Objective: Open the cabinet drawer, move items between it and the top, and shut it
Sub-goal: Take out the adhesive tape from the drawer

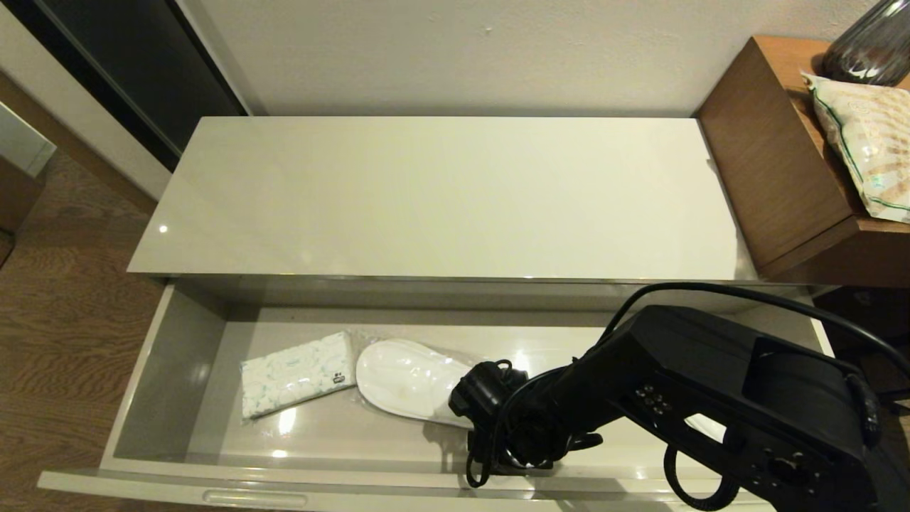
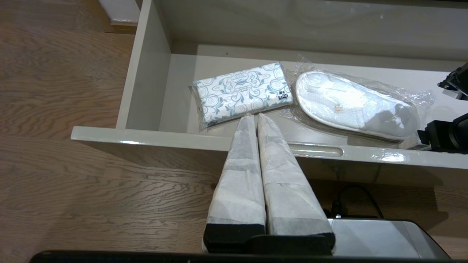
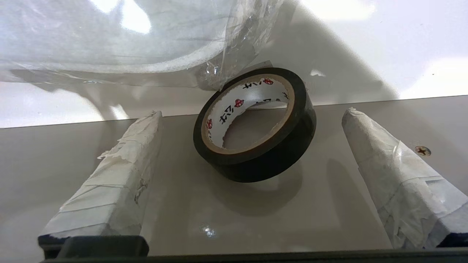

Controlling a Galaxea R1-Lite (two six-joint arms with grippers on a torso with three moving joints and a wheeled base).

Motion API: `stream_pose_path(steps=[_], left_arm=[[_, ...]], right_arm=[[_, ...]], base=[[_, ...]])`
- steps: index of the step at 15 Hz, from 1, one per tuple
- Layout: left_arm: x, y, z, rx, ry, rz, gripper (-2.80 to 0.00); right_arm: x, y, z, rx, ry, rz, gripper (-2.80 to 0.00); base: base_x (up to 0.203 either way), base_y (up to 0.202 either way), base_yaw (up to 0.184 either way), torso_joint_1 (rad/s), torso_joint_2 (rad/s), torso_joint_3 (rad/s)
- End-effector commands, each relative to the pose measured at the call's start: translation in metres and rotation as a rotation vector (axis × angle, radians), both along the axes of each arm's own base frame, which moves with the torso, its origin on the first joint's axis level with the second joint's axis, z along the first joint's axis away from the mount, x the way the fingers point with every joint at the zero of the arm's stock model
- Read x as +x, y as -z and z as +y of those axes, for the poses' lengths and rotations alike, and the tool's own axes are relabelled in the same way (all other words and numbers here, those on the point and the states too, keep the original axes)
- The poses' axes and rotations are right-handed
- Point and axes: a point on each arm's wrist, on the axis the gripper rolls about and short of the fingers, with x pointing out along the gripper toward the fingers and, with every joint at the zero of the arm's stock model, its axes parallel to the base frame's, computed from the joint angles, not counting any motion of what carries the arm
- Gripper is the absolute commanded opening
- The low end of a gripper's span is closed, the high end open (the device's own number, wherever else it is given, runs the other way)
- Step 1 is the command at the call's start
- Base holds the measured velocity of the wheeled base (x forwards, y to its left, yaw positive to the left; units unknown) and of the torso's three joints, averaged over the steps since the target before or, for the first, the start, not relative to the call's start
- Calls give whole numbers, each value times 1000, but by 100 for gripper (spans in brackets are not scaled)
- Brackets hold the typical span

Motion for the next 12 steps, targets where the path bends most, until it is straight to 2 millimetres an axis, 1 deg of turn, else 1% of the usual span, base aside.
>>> stream_pose_path(steps=[1, 6, 7, 8, 12], left_arm=[[0, 0, 0, -1, -1, 2, -280], [0, 0, 0, -1, -1, 1, -280], [0, 0, 0, -1, -1, 2, -280], [0, 0, 0, -1, -1, 0, -280], [0, 0, 0, -1, -1, 2, -280]], right_arm=[[0, 1, 0, 0, 6, 0, 0], [2, 1, 1, 0, 6, 0, 0], [2, 1, 1, 1, 6, -1, -181], [2, 1, 1, 3, 8, -4, -280], [2, 0, 1, 8, 19, -5, -280]], base=[[0, 0, 0, 0, 0, 0], [0, 0, 0, 0, 0, 0], [0, 0, 0, 0, 0, 0], [0, 0, 0, 0, 0, 0], [0, 0, 0, 0, 0, 0]])
